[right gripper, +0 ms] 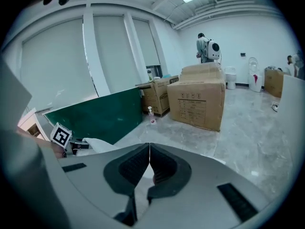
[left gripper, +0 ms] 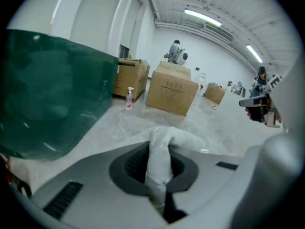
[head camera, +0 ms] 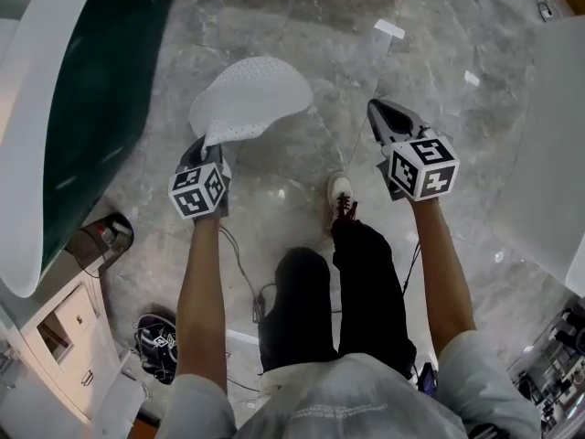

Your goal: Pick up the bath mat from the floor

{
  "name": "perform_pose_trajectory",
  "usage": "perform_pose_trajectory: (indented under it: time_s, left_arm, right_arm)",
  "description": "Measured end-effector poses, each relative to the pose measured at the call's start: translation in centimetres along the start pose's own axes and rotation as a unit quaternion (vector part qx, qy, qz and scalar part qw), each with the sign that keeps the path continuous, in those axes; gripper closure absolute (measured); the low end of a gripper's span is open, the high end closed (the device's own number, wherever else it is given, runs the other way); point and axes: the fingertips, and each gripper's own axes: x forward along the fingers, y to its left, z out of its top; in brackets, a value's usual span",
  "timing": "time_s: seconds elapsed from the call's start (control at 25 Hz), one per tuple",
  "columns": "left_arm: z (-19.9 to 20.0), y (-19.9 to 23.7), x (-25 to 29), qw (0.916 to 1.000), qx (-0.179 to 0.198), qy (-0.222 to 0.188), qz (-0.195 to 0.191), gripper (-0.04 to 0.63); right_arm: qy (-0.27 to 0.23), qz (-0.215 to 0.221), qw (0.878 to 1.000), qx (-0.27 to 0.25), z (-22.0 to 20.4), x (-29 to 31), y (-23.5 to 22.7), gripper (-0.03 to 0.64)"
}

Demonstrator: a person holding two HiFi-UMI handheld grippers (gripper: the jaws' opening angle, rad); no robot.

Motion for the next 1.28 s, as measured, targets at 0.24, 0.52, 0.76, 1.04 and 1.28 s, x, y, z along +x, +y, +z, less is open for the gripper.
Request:
perform_pose_trajectory:
  time_s: [0.24, 0.52, 0.76, 1.04, 1.28]
  left_arm:
    - [4.7, -2.7, -9.6, 0.9989, -0.003, 0.032, -0.034, 0.561]
    - [10.2, -5.3, -22.0, 0.9968, -0.054, -0.002, -0.06, 0.561]
    - [17.3, -7.9, -32.1, 0.9952, -0.016, -0.06, -0.076, 0.561]
    - [27.9, -11.2, -41.5, 0.9802, 0.053, -0.176, -0.073, 0.561]
    - [35.8, -13.9, -49.9, 0.9597, 0.088, -0.256, -0.074, 0.561]
  right_arm:
    - [0.022, 0.019, 0.999, -0.024, 6.3, -6.4, 4.0, 0.601]
    - [0.012, 0.002, 0.998, -0.063, 14.5, -15.5, 10.2, 0.601]
    - [-0.036, -0.012, 0.999, -0.038, 22.4, -24.5, 15.4, 0.601]
    - [-0.102, -0.02, 0.99, -0.093, 31.4, -31.0, 18.8, 0.601]
    - [-0.147, -0.02, 0.976, -0.162, 38.5, -36.7, 21.9, 0.601]
